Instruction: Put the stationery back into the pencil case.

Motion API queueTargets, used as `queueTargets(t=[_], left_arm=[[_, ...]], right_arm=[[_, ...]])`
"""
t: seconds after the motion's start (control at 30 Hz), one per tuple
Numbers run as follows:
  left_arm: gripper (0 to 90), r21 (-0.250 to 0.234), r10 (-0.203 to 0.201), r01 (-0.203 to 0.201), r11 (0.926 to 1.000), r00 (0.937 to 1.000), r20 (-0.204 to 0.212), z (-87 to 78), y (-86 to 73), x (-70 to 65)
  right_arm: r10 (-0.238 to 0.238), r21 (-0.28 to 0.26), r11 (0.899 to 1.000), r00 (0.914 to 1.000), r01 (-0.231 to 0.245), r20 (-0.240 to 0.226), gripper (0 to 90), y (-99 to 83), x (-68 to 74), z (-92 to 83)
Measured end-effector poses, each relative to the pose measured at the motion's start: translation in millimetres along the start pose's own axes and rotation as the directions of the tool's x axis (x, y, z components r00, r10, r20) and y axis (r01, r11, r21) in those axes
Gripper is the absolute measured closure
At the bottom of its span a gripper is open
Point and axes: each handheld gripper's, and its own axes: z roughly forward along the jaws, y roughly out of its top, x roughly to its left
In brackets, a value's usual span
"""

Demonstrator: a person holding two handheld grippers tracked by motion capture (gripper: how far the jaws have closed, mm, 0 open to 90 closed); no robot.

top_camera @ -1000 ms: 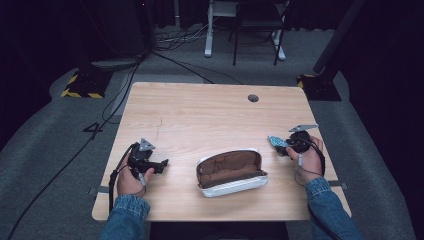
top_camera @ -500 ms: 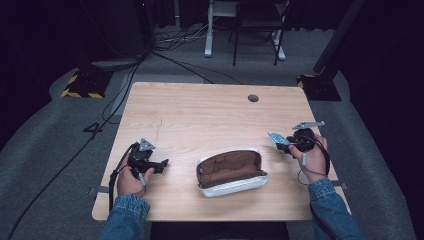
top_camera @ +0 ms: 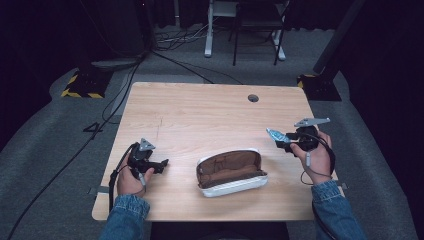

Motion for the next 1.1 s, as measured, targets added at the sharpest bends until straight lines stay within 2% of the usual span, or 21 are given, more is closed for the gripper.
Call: queueTargets(t=[0.23, 0.4, 0.53, 0.83, 1.1], left_arm=[[12.6, 0.0, 0.0, 0.0, 1.0, 1.0, 0.0, 0.0, 0.0, 0.0], [12.6, 0.0, 0.0, 0.0, 1.0, 1.0, 0.0, 0.0, 0.0, 0.0], [12.6, 0.0, 0.0, 0.0, 1.0, 1.0, 0.0, 0.0, 0.0, 0.0], [12.6, 0.0, 0.0, 0.0, 1.0, 1.0, 0.0, 0.0, 0.0, 0.0], [12.6, 0.0, 0.0, 0.0, 1.0, 1.0, 0.0, 0.0, 0.0, 0.0]], right_arm=[[-0.033, -0.014, 0.999, 0.9991, 0.032, -0.028, 39.7, 9.0, 15.2, -11.0], [-0.074, -0.025, 0.997, 0.9957, 0.072, -0.056, 39.7, 16.6, 31.2, -18.7], [-0.088, -0.028, 0.996, 0.9935, 0.086, -0.072, 39.7, 19.4, 38.4, -21.5], [-0.131, -0.024, 0.991, 0.9828, 0.129, -0.13, 39.7, 25.9, 59.9, -26.7], [-0.177, -0.013, 0.984, 0.9683, 0.177, -0.176, 39.7, 29.6, 80.6, -25.5]])
